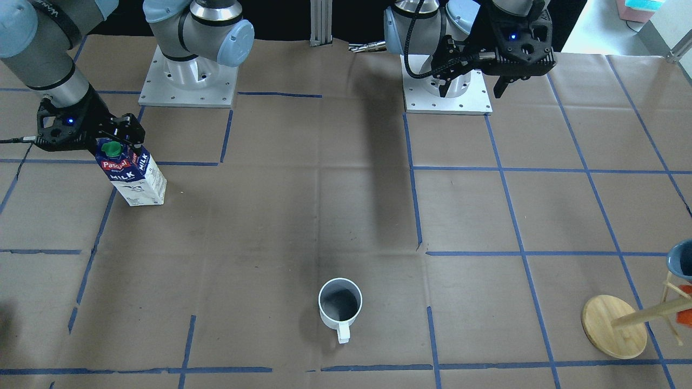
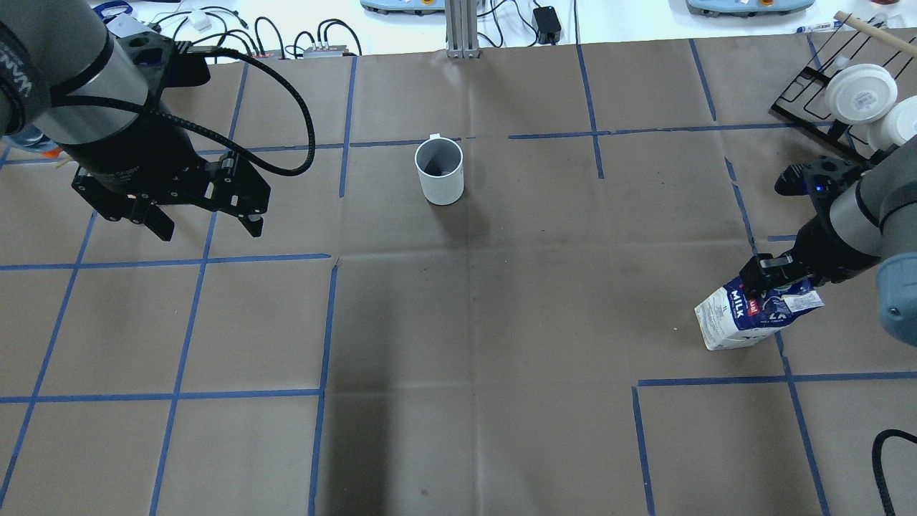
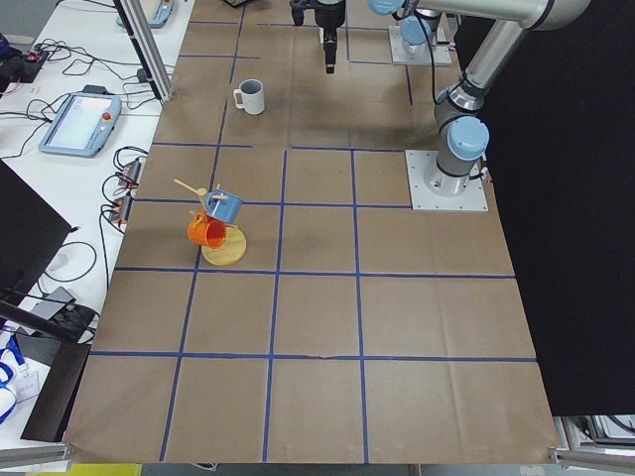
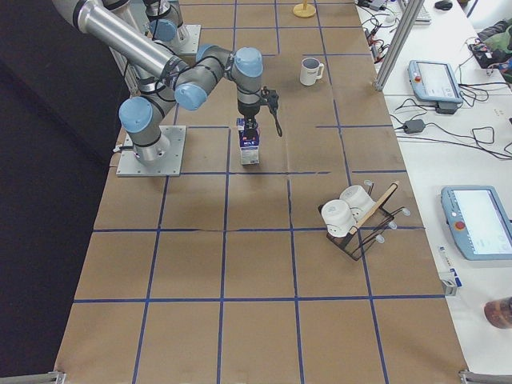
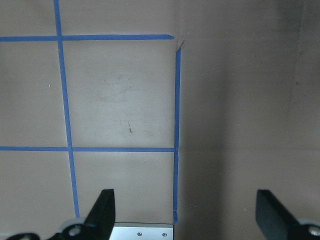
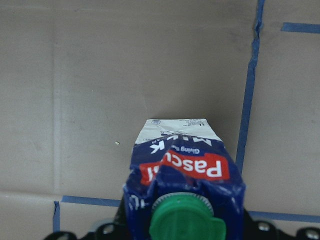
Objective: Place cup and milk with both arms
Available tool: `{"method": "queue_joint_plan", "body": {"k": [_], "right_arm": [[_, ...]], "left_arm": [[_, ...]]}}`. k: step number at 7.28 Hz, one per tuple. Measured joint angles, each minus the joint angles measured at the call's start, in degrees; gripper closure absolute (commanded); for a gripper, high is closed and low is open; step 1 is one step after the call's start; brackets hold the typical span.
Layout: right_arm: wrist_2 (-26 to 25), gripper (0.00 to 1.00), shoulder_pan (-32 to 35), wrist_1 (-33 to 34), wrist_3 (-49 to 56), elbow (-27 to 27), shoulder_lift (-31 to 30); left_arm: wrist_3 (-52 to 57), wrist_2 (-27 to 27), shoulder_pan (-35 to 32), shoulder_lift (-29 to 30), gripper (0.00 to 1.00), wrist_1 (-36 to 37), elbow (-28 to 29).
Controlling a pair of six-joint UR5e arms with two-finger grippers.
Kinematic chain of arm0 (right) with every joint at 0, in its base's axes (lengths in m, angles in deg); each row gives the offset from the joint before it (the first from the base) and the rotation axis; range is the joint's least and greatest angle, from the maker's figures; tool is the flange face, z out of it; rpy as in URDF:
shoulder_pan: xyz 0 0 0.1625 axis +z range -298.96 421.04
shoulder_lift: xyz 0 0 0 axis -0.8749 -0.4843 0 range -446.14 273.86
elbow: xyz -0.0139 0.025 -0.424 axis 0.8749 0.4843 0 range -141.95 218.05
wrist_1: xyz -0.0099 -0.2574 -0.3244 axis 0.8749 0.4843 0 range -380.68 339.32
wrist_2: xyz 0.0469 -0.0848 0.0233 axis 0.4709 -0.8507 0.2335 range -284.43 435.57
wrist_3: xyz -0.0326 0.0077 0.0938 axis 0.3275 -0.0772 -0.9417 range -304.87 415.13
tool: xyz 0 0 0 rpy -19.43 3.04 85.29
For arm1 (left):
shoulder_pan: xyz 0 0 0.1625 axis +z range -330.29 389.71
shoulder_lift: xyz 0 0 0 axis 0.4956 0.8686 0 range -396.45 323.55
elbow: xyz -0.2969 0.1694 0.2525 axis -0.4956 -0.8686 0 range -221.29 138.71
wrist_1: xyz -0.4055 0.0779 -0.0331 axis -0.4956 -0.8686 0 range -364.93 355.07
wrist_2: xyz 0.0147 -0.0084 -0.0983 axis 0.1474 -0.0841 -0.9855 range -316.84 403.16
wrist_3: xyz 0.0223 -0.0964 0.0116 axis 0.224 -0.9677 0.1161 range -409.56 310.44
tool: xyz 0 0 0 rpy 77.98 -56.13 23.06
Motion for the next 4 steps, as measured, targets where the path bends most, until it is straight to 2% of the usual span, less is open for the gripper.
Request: {"method": "queue_joint_plan", "body": {"k": [2,4], "right_arm": [[0.0,0.6,0.01,0.33,0.0,0.7,-0.13],[0.04,0.6,0.23,-0.45,-0.5,4.76,0.12]], "left_arm": [[-0.05,0.33,-0.03,0.02,0.0,0.16,-0.45],[-0.39,0.24,-0.04,0.82,0.0,0.27,-0.49]]}}
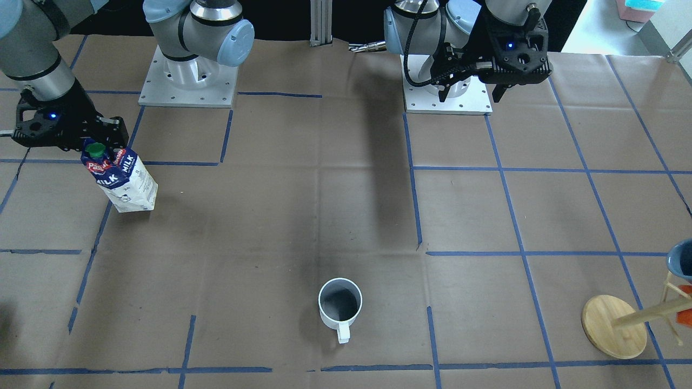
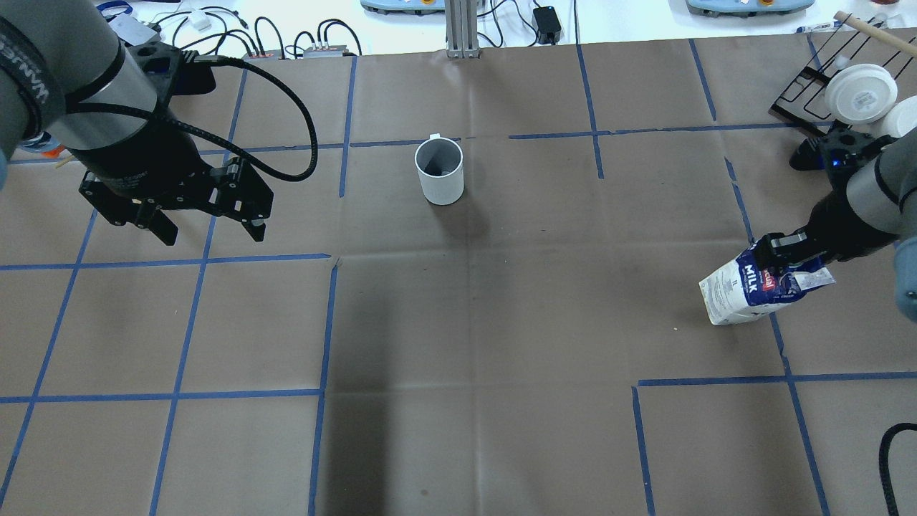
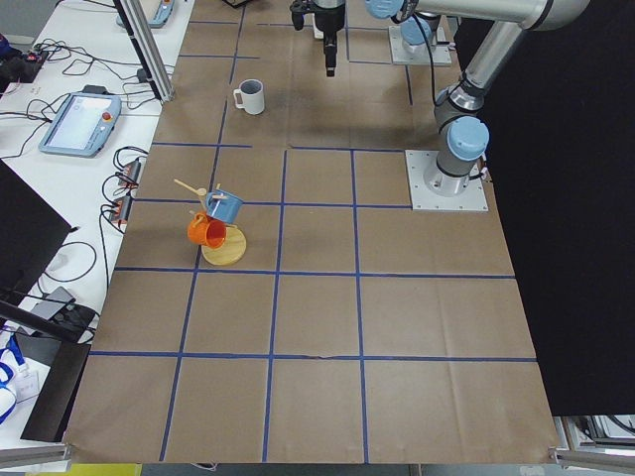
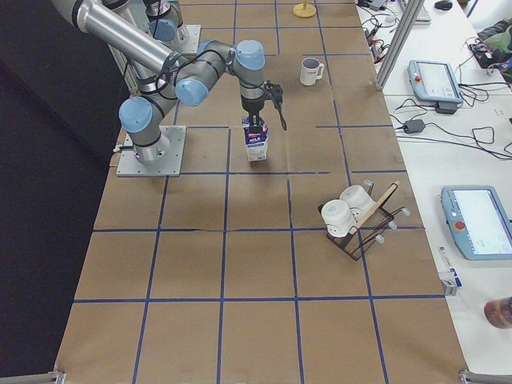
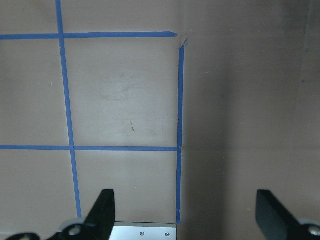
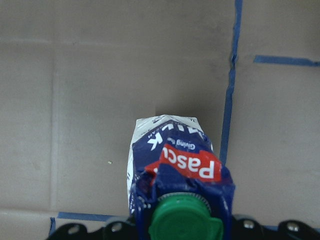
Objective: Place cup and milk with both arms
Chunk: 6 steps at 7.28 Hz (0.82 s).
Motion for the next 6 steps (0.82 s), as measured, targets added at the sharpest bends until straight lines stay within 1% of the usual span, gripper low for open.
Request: {"method": "queue_joint_plan", "body": {"k": [2,4,6], "right_arm": [[-0.03,0.6,0.22,-7.55,-0.32,8.53,1.5],[-0.33,0.6,2.29,-12.03,-1.4,16.01,5.03],[-2.3,0.6,10.29,-13.22,-8.36,24.25,11.54]], "left_arm": [[-0.1,-0.14,0.0,-0.54,0.0,2.73,-0.04],[0.04,-0.56,0.0,-0.79,0.0,3.98,-0.61],[0.06,-0.43,0.0,-1.36,0.0,3.7,-1.58]]}}
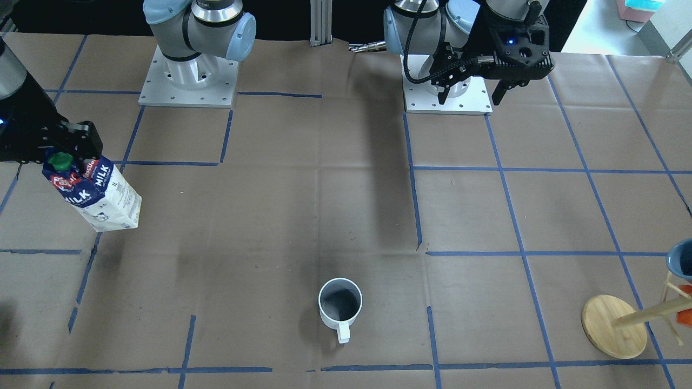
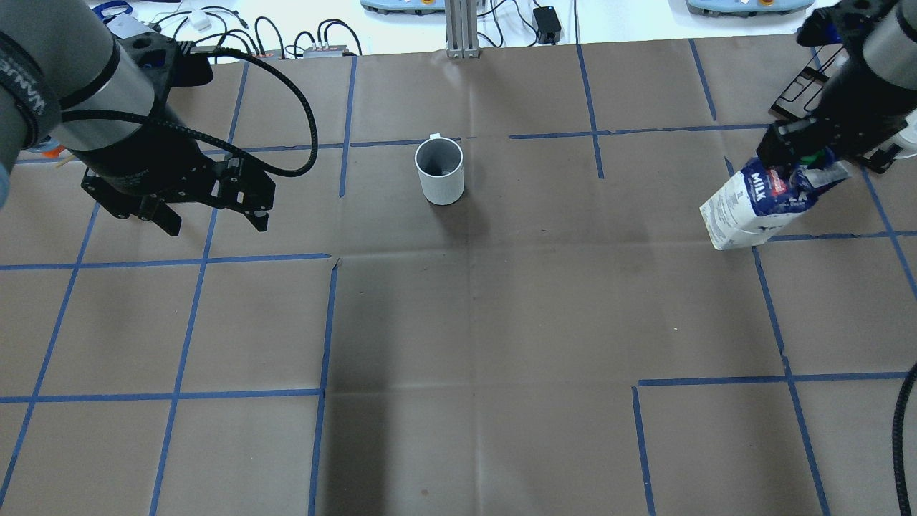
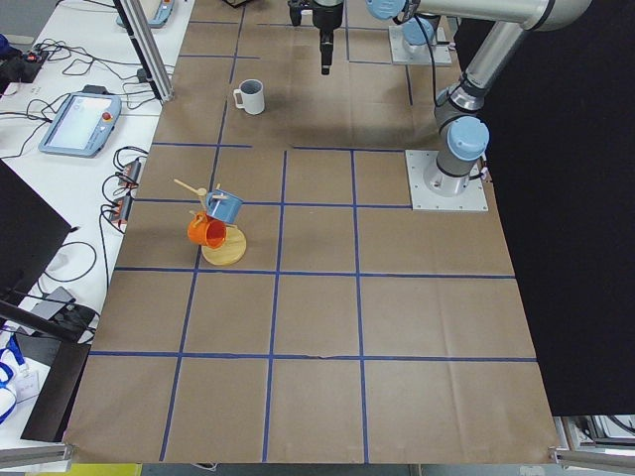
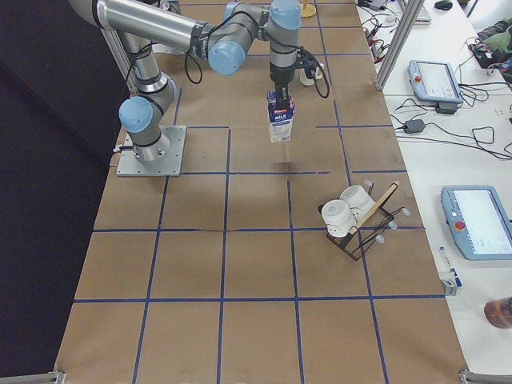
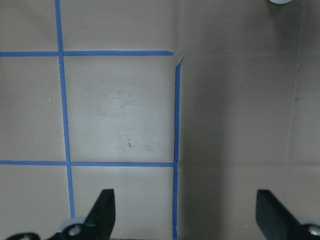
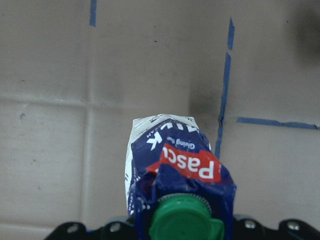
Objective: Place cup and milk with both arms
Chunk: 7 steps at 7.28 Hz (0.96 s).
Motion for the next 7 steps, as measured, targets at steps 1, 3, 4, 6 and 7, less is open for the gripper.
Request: {"method": "queue_joint_plan", "body": {"k": [1,3,4,6,7], "right_arm": [[-0.57,0.6,4.88,-0.86,-5.59,4.19,3.52],[-0.59,0.6,13.16,-2.47,-17.48,10.04,8.95],[-0.2,0.6,16.26,-2.42,-22.69,11.45,10.98],[0.14,0.6,20.51,-2.0,-30.4,15.87,15.67],[0.1,0.6,22.03,-2.32,-33.72,20.28,19.43]], "left_arm": [[0.05,0.19,0.0,-0.2,0.0,-0.16,-0.21],[0.1,-0.1,0.0,-0.4,0.0,-0.16,-0.34],[0.07,-0.01,0.0,-0.48,0.0,-0.16,-0.35],[0.03,0.25,0.0,-0.69,0.0,-0.2,-0.31],[0.08,0.13,0.0,-0.71,0.0,-0.02,-0.3]]}}
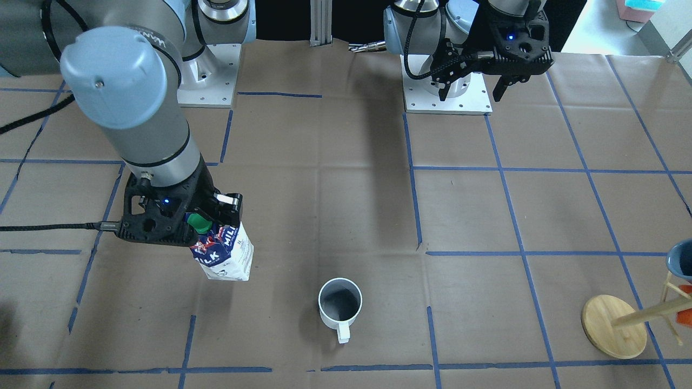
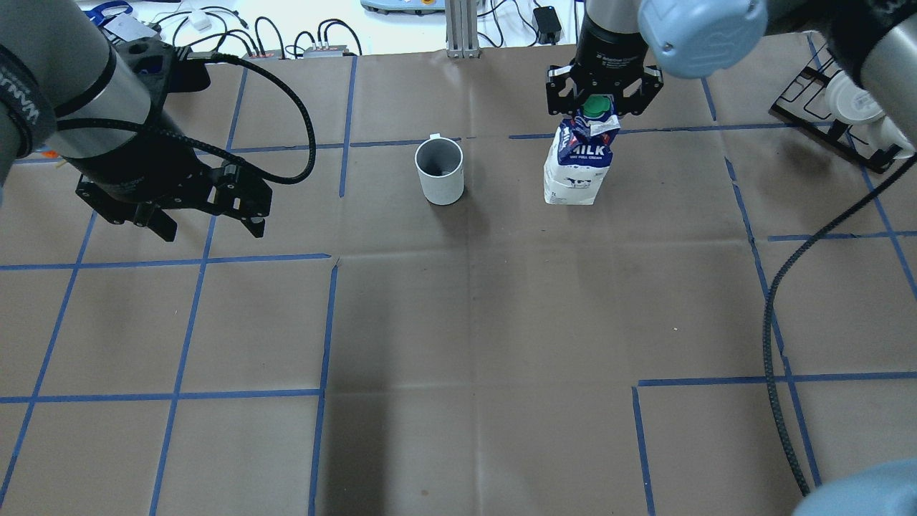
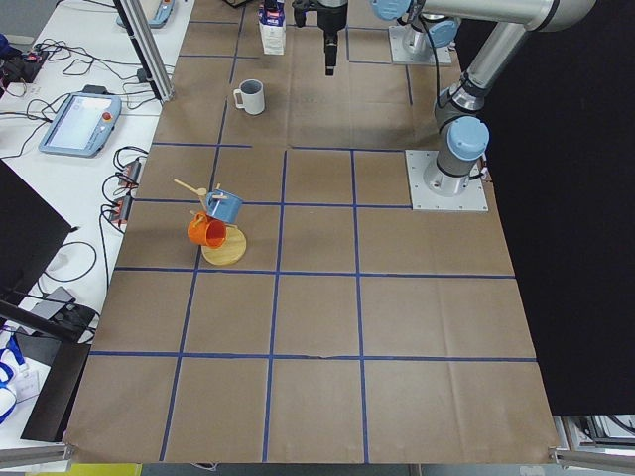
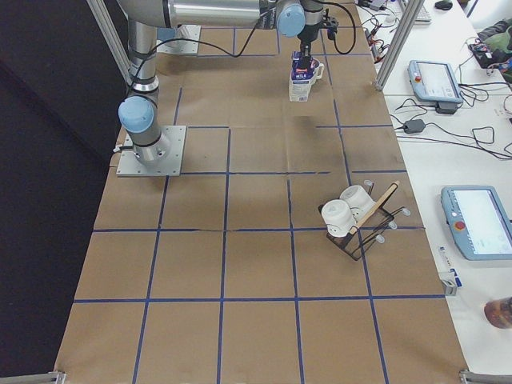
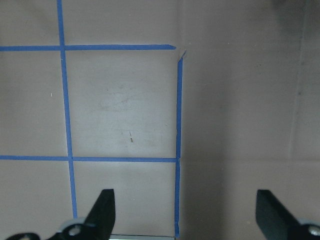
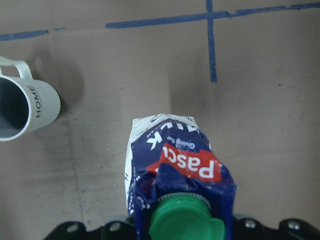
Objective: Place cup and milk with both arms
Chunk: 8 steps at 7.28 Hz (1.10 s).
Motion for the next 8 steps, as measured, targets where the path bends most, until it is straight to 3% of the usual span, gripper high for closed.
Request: {"method": "queue_joint_plan", "body": {"k": [2,4,7,8], "right_arm": [[-0.22,0.6,3.52,-0.56,-5.78,9.97,8.8],[-0.22,0.6,7.04,-0.6,-10.19,16.33,15.42],[-0.31,0.61,8.87,-0.9,-11.0,16.2,18.86],[-0.36,0.45,8.87,-0.9,-10.76,15.35,18.69]], "left_arm": [[0.02,-0.38,0.0,-0.07,0.0,0.42,0.0],[0.01,-0.38,0.0,-0.06,0.0,0.47,0.0],[0.06,-0.42,-0.03,-0.06,0.0,0.41,-0.01],[0.08,-0.43,-0.01,-0.03,0.0,0.41,-0.04]]}}
